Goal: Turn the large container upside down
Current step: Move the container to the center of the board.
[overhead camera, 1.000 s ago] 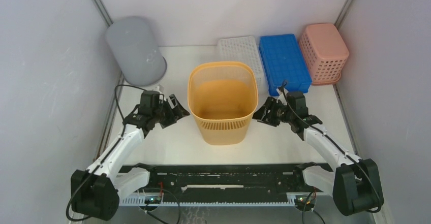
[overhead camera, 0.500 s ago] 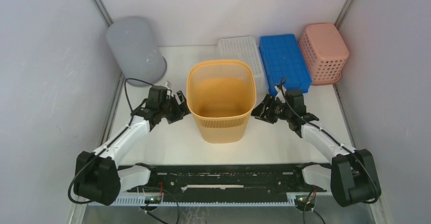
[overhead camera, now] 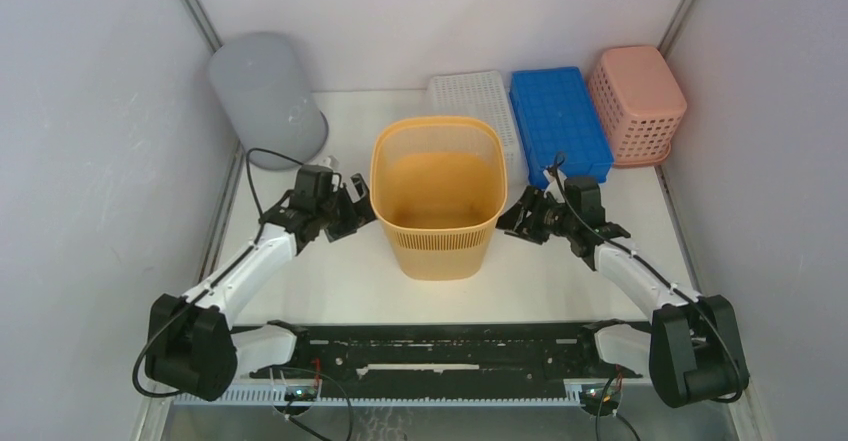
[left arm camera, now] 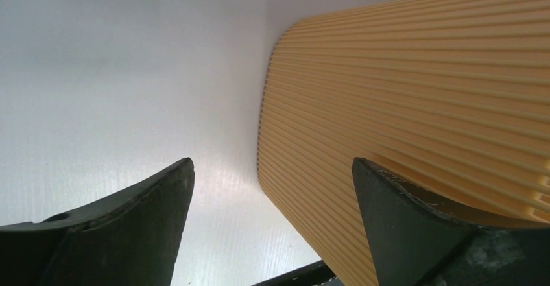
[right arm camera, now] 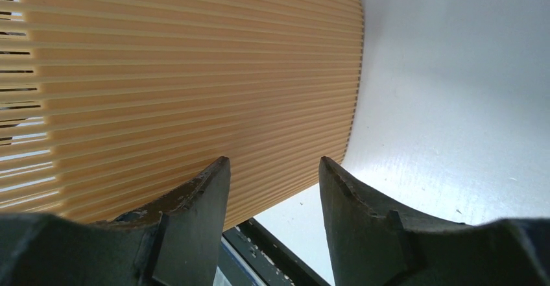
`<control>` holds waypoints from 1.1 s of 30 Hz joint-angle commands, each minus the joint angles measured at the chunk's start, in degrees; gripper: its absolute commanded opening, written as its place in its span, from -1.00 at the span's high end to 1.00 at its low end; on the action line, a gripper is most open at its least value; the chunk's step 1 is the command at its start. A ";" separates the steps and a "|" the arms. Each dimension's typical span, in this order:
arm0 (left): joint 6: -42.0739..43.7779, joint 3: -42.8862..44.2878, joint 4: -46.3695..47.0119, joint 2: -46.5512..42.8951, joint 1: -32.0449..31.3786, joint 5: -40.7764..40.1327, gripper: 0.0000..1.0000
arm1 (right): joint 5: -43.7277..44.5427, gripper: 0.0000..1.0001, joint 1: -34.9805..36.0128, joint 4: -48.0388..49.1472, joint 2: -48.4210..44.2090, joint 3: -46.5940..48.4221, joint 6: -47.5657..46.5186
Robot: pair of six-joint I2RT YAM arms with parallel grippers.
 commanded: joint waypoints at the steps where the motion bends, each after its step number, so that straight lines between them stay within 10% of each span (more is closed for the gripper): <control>1: 1.45 2.82 -2.20 -4.41 -1.14 -0.24 -0.99 | -2.58 -0.23 -2.32 -1.48 -1.27 1.85 -3.53; 17: 8.39 22.20 -19.98 -17.25 -1.11 -6.13 -1.00 | -4.72 -0.25 -4.55 -6.11 -4.78 5.88 -3.99; 33: 5.36 40.96 -29.40 -14.45 -4.58 -2.53 -1.00 | 2.02 -0.25 11.44 -0.02 -1.13 8.51 0.29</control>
